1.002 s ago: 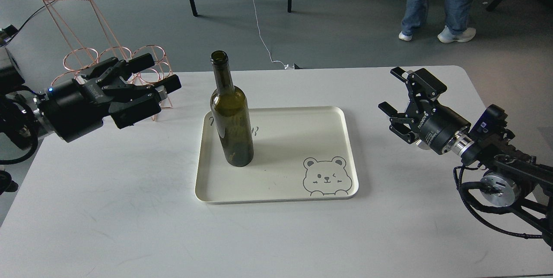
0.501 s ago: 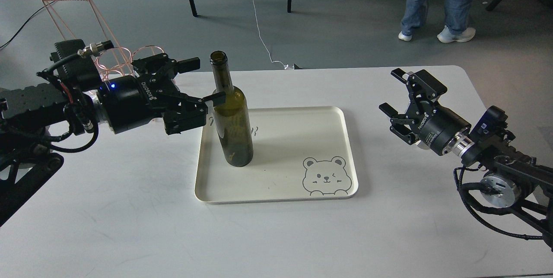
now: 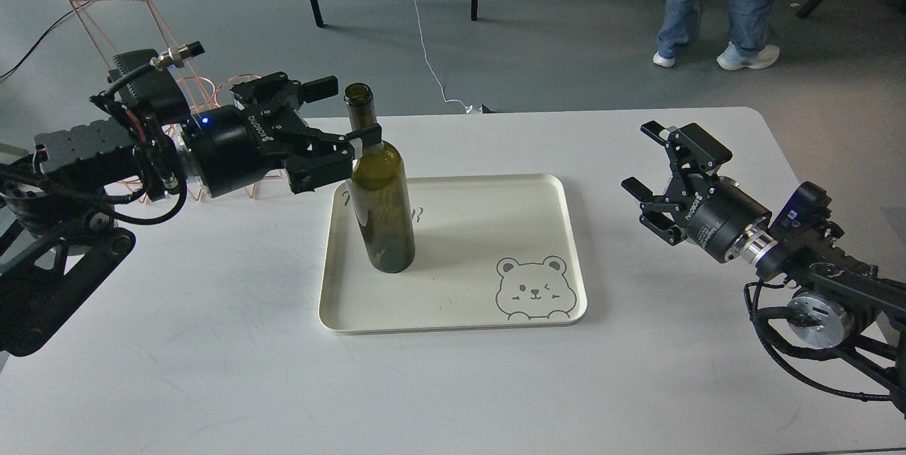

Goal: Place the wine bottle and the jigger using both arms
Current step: 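Reach the left gripper to the wine bottle neck and grasp it, then lift the wine bottle and carry it over the copper rack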

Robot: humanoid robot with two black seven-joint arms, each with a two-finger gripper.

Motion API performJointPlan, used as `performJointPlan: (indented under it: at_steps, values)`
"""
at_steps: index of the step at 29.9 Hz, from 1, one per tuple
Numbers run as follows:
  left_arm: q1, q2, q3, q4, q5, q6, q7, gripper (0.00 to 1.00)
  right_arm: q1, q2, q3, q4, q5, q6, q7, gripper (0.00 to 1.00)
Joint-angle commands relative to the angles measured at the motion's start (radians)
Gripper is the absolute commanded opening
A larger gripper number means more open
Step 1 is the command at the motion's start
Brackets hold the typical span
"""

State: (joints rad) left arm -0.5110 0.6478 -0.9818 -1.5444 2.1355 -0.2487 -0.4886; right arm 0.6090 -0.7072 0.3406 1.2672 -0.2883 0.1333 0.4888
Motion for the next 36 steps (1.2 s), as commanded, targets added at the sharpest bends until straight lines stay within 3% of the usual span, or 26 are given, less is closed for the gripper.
performJointPlan:
  at_steps: [1,13,21,26,33,36]
  values:
    - [0.000,-0.020,0.002,0.001,0.003,-0.001,0.000,0.97,0.000,0.000,0.001,0.000,0.000,0.000,0.000,0.99]
    - [-0.004,-0.023,0.034,0.001,-0.002,-0.001,0.000,0.91,-0.002,0.000,0.001,0.001,0.000,0.000,0.000,0.99]
    - [-0.007,-0.036,0.038,0.004,0.001,-0.001,0.000,0.62,-0.003,0.000,0.001,0.001,0.000,0.000,0.000,0.99]
    - [-0.011,-0.037,0.043,0.004,0.001,-0.001,0.000,0.30,-0.008,0.000,0.001,0.001,0.000,0.000,0.000,0.99]
    - [-0.037,-0.036,0.043,-0.002,0.001,-0.001,0.000,0.14,-0.015,0.014,0.001,0.000,0.000,0.000,0.000,0.99]
    - [-0.058,-0.027,0.045,-0.008,-0.005,-0.007,0.000,0.11,-0.017,0.017,0.001,0.000,0.000,-0.003,0.000,0.99]
